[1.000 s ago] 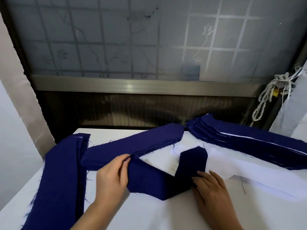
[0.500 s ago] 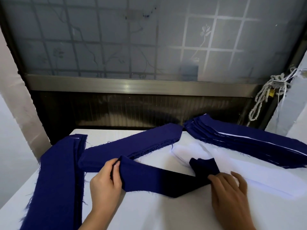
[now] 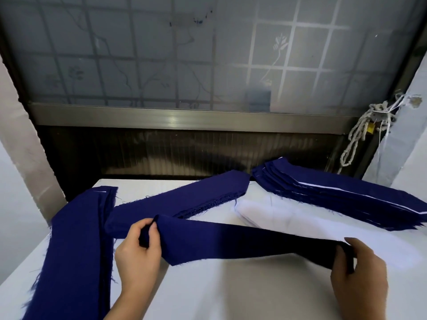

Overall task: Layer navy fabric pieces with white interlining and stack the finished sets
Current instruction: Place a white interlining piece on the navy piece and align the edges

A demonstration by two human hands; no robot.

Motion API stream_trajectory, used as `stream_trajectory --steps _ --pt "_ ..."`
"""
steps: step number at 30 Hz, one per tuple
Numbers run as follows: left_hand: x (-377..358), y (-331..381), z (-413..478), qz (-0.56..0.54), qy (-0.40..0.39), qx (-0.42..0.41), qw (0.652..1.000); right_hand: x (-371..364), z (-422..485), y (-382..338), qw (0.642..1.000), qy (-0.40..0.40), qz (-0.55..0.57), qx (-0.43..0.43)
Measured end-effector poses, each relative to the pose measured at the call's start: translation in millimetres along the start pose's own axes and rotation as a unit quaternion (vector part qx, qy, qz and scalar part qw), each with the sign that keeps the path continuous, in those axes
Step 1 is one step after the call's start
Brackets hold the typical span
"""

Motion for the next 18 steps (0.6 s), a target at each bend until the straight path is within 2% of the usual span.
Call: stream_trajectory --steps 3,7,11,13,16,18 --pt "0 -2 0 -0.004 -0.003 0.001 1.000 3 -6 -3 0.992 0.035 0.072 -0.093" --pt "-1 -2 1 0.006 -0.005 -0.007 1.000 11 -3 -4 0.978 0.066 0.131 -0.146" --pt "-2 -1 2 0.013 -0.020 -0.016 1.000 12 -3 -4 0.969 0.089 0.142 -0.184" --pt "-3 -4 5 0.052 -0.027 0.001 0.998 9 -2 3 0.969 0.066 0.138 -0.196" --pt "-5 -7 8 0.167 -0.057 0.051 0.983 1 -2 16 0.980 -0.035 0.085 -0.179" --pt "-6 -6 7 0.236 -0.068 0.056 0.968 -1 -2 18 0.982 -0.091 0.040 -0.161"
Point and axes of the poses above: each hand's wrist, its own z-axis towards the middle knuckle, its own x-axis out of the back of the hand, y = z × x, the point moved 1 cm from there along z, towards the middle knuckle, and after that the axes turned 14 degrees about x, right-handed, at the moved point
